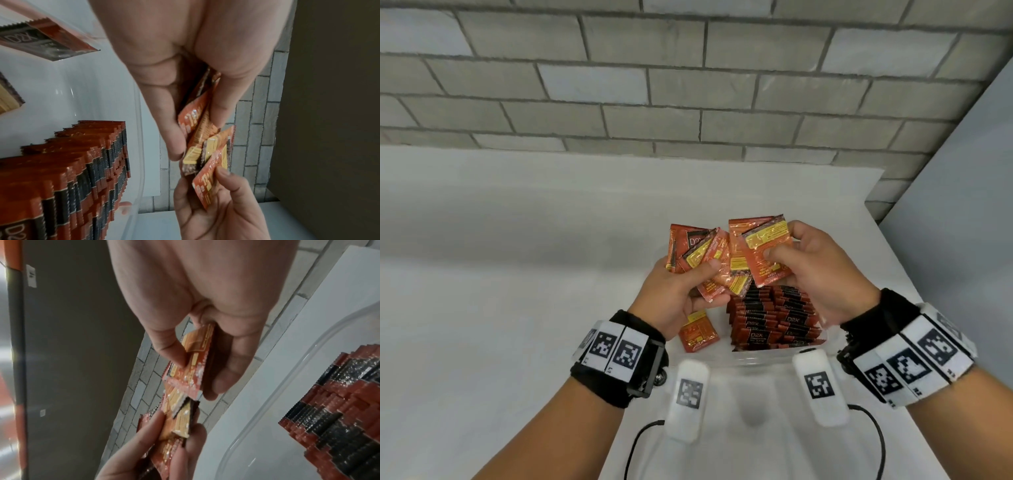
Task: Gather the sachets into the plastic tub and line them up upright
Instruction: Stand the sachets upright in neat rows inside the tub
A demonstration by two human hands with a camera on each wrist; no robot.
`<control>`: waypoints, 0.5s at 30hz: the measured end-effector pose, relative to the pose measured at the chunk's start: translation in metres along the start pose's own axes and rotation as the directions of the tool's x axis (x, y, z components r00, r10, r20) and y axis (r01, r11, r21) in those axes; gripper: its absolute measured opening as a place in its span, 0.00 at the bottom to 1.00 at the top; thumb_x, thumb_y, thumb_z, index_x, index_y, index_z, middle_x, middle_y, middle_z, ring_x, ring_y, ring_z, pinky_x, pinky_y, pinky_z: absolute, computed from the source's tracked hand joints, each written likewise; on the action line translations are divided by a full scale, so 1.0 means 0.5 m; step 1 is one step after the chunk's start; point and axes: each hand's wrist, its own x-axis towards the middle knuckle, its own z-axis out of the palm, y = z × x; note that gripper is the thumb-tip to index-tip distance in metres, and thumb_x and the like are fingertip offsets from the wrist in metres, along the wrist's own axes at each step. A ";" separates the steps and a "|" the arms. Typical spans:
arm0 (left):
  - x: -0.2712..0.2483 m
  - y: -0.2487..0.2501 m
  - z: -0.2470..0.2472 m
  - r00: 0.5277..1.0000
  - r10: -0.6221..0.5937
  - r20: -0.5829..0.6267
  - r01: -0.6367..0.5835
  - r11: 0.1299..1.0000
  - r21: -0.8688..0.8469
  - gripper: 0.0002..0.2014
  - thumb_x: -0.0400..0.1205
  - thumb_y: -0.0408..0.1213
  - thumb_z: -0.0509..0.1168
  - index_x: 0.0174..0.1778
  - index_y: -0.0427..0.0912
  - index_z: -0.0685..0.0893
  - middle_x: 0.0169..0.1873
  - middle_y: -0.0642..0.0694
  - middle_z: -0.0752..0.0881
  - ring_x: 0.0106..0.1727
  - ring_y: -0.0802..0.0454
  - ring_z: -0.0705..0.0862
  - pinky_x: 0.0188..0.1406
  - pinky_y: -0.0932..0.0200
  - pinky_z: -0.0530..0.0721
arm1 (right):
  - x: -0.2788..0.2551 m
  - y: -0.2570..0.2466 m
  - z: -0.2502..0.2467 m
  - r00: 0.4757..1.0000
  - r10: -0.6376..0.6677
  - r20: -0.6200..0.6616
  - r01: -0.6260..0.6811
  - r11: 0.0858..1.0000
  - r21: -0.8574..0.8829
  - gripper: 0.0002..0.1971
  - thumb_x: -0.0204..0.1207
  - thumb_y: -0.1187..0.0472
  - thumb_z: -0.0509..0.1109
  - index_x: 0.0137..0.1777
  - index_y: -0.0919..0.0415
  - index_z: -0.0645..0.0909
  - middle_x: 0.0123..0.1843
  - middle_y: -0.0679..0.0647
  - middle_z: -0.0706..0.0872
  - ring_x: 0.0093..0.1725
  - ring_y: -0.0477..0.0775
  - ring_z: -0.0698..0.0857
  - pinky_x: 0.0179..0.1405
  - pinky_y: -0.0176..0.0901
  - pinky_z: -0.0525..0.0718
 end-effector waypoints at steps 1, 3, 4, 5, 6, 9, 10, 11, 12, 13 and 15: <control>0.000 -0.002 0.000 1.000 -0.005 -0.001 0.005 1.000 0.030 0.13 0.72 0.33 0.70 0.52 0.41 0.84 0.44 0.39 0.91 0.40 0.44 0.91 0.34 0.56 0.90 | 0.000 0.001 0.003 1.000 0.003 0.021 -0.003 1.000 -0.025 0.08 0.77 0.71 0.67 0.54 0.61 0.79 0.48 0.56 0.91 0.44 0.54 0.90 0.48 0.49 0.88; 0.000 -0.003 0.001 1.000 -0.007 0.000 0.007 0.999 0.052 0.14 0.71 0.35 0.70 0.53 0.41 0.85 0.45 0.38 0.91 0.39 0.44 0.91 0.32 0.58 0.90 | 0.000 0.002 0.008 0.999 0.006 0.047 -0.003 0.998 -0.062 0.08 0.77 0.72 0.67 0.52 0.59 0.79 0.47 0.56 0.90 0.43 0.52 0.90 0.47 0.47 0.88; 0.001 -0.002 0.001 1.000 -0.007 -0.004 0.007 0.999 0.035 0.14 0.72 0.35 0.70 0.54 0.40 0.84 0.45 0.38 0.91 0.40 0.43 0.91 0.32 0.57 0.90 | 0.001 0.003 0.008 0.999 0.005 0.047 -0.002 0.998 -0.064 0.09 0.77 0.72 0.67 0.52 0.59 0.79 0.47 0.56 0.90 0.43 0.52 0.90 0.46 0.46 0.88; 0.002 -0.002 -0.001 1.000 -0.007 -0.012 0.007 1.000 0.004 0.12 0.75 0.34 0.68 0.54 0.39 0.83 0.45 0.39 0.91 0.42 0.42 0.91 0.33 0.55 0.90 | 0.002 0.004 0.008 0.999 0.002 0.039 0.000 0.998 -0.056 0.09 0.77 0.72 0.67 0.52 0.59 0.79 0.47 0.56 0.90 0.43 0.52 0.90 0.46 0.46 0.88; 0.004 -0.001 -0.003 1.000 -0.009 -0.022 0.008 0.999 -0.033 0.09 0.78 0.31 0.66 0.54 0.38 0.82 0.44 0.39 0.91 0.43 0.41 0.90 0.34 0.53 0.90 | 0.004 0.006 0.006 1.000 -0.002 0.025 0.003 0.999 -0.043 0.09 0.77 0.72 0.67 0.52 0.59 0.79 0.48 0.57 0.90 0.43 0.53 0.90 0.46 0.47 0.88; 0.007 0.002 -0.010 0.999 0.000 -0.043 -0.003 0.997 -0.076 0.08 0.81 0.24 0.61 0.54 0.36 0.81 0.43 0.40 0.91 0.45 0.40 0.89 0.34 0.51 0.90 | 0.006 0.008 0.003 1.000 -0.009 0.003 0.009 1.000 0.005 0.11 0.77 0.72 0.67 0.55 0.57 0.79 0.48 0.55 0.90 0.43 0.53 0.90 0.43 0.46 0.87; 0.007 0.002 -0.011 0.999 0.006 -0.046 -0.009 0.997 -0.073 0.09 0.81 0.23 0.61 0.53 0.36 0.81 0.43 0.40 0.91 0.44 0.41 0.89 0.34 0.52 0.90 | 0.005 0.009 0.004 1.000 -0.013 0.007 0.013 1.000 0.027 0.12 0.77 0.73 0.66 0.56 0.57 0.80 0.47 0.54 0.91 0.42 0.52 0.90 0.40 0.43 0.87; 0.007 0.001 -0.013 0.999 0.009 -0.051 -0.013 0.997 -0.076 0.09 0.81 0.23 0.61 0.53 0.36 0.81 0.43 0.40 0.91 0.44 0.42 0.89 0.34 0.53 0.89 | 0.005 0.010 0.005 1.000 -0.017 0.009 0.017 0.999 0.052 0.13 0.78 0.73 0.65 0.56 0.58 0.81 0.47 0.54 0.91 0.42 0.51 0.90 0.38 0.41 0.86; 0.007 0.001 -0.014 0.999 0.008 -0.054 -0.013 0.996 -0.088 0.09 0.80 0.22 0.61 0.53 0.36 0.81 0.44 0.40 0.91 0.46 0.40 0.89 0.35 0.53 0.89 | 0.005 0.010 0.005 1.000 -0.018 0.005 0.018 0.996 0.082 0.12 0.78 0.73 0.65 0.56 0.58 0.82 0.46 0.53 0.91 0.42 0.50 0.90 0.38 0.40 0.87; 0.007 0.000 -0.015 0.998 0.008 -0.055 -0.014 0.995 -0.096 0.10 0.80 0.22 0.61 0.54 0.36 0.81 0.46 0.39 0.90 0.49 0.38 0.88 0.36 0.52 0.90 | 0.005 0.010 0.005 1.000 -0.014 -0.007 0.015 0.993 0.114 0.12 0.78 0.73 0.64 0.55 0.59 0.82 0.46 0.52 0.91 0.42 0.50 0.90 0.37 0.39 0.87; 0.006 0.003 -0.013 0.999 0.013 -0.032 -0.016 0.996 -0.084 0.12 0.77 0.23 0.63 0.56 0.36 0.81 0.49 0.38 0.90 0.53 0.36 0.87 0.41 0.51 0.90 | 0.006 0.009 0.006 1.000 -0.002 -0.028 0.006 0.988 0.153 0.10 0.78 0.73 0.64 0.52 0.59 0.81 0.44 0.51 0.91 0.41 0.49 0.90 0.37 0.39 0.87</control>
